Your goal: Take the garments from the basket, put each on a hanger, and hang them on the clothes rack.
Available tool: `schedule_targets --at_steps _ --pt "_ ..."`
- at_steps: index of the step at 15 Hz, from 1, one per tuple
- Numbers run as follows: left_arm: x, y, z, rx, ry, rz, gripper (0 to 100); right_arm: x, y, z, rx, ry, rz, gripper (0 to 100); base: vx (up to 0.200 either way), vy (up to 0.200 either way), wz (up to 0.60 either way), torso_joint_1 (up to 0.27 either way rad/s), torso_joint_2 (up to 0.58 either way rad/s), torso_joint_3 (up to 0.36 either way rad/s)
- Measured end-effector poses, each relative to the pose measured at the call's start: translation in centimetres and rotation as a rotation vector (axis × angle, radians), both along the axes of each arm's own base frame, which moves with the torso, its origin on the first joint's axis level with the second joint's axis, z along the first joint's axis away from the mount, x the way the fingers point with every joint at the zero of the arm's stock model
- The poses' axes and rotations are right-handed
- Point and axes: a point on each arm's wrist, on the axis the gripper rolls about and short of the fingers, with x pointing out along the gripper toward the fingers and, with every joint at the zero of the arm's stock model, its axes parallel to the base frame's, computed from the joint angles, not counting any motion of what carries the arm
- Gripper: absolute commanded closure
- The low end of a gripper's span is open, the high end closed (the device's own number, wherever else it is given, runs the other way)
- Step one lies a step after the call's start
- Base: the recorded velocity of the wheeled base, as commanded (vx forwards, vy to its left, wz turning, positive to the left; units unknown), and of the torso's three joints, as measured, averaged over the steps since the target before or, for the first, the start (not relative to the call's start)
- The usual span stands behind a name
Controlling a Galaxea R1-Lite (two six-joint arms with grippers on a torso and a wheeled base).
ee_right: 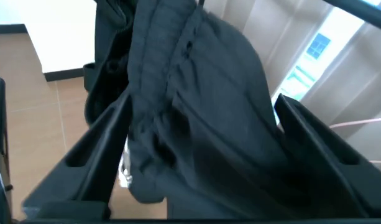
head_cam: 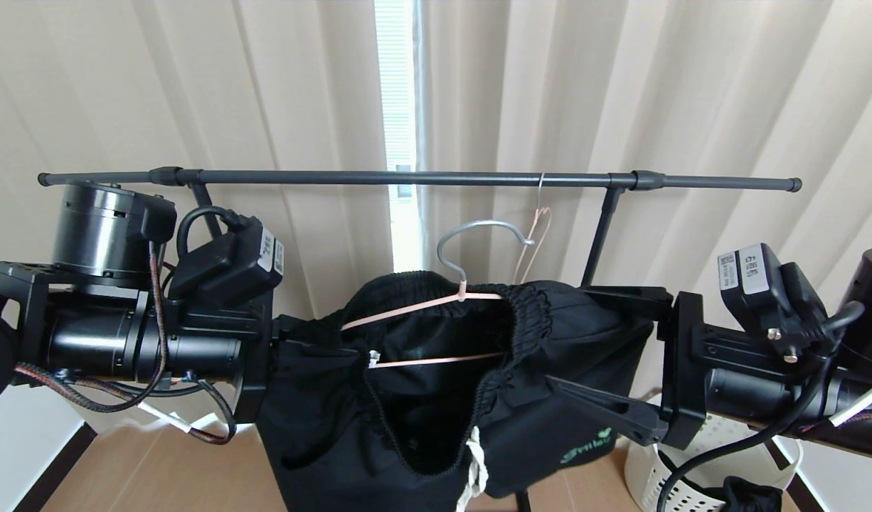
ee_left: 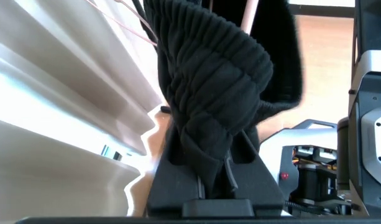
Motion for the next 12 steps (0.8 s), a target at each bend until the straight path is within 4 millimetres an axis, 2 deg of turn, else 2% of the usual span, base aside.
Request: schedule_targets --at_steps 7,12 --pt "-1.6 0.6 -0.5 -0.005 0.029 0.01 100 0.7 -4.0 0.0 -0.02 -0.082 0.06 0 0.0 0.0 0.0 0.0 0.0 0.0" --pt "-3.5 1.2 0.9 -0.09 0.117 0.075 100 1.2 -6.2 -0.2 -0.008 -0.108 0.159 0 0.0 0.0 0.0 0.0 0.0 0.0"
